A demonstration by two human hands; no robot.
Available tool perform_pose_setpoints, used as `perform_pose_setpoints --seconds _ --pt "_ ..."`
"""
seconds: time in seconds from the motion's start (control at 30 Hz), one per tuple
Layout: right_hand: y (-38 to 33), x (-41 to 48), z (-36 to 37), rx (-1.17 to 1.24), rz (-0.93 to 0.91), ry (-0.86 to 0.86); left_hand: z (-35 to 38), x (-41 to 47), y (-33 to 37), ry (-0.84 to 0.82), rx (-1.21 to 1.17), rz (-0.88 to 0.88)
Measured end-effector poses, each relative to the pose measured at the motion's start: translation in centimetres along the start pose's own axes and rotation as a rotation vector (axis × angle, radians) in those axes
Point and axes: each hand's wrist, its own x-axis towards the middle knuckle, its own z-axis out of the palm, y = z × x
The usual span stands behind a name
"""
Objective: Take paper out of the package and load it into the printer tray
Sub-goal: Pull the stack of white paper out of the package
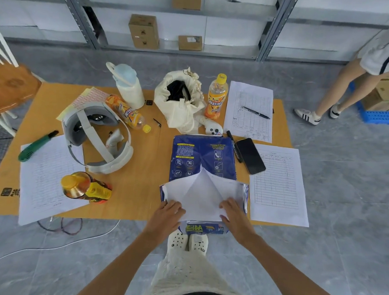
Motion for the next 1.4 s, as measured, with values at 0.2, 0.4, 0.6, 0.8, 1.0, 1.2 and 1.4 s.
perform_pose_setpoints --seconds 0.2,0.4,0.6,0.8,1.0,1.2,1.4 --pt "1.0 -0.3 1.4 -0.252 -0.104 -0.065 -0.1 0.3 0.6 -0.025 -0.001 -0.177" --pt "1.2 0.9 0.8 -0.274 -0.127 -0.049 0.3 1.0 0.1 -0.055 -0.029 -0.189" --pt "2.4 0.0 -0.2 -0.205 -0.27 0.025 0.9 0.2 -0.3 -0.014 0.017 -0.129" --pt "2.1 -0.4 -1.9 -0.209 -0.336 0.081 0.1 -0.1 -0.2 0.053 0.077 -0.067" --pt "1.9 -0.9 -2.3 -0.302 -0.39 0.144 -0.2 -0.1 0.3 0.075 0.141 -0.076" --pt "1.9 -1.0 -1.3 -0.282 -0.3 0.124 -0.7 0.2 0.4 -0.003 0.104 -0.125" --pt "1.8 0.2 -1.8 -0.16 -0.207 -0.054 -1.5 0.6 -0.7 0.02 -0.097 -0.144"
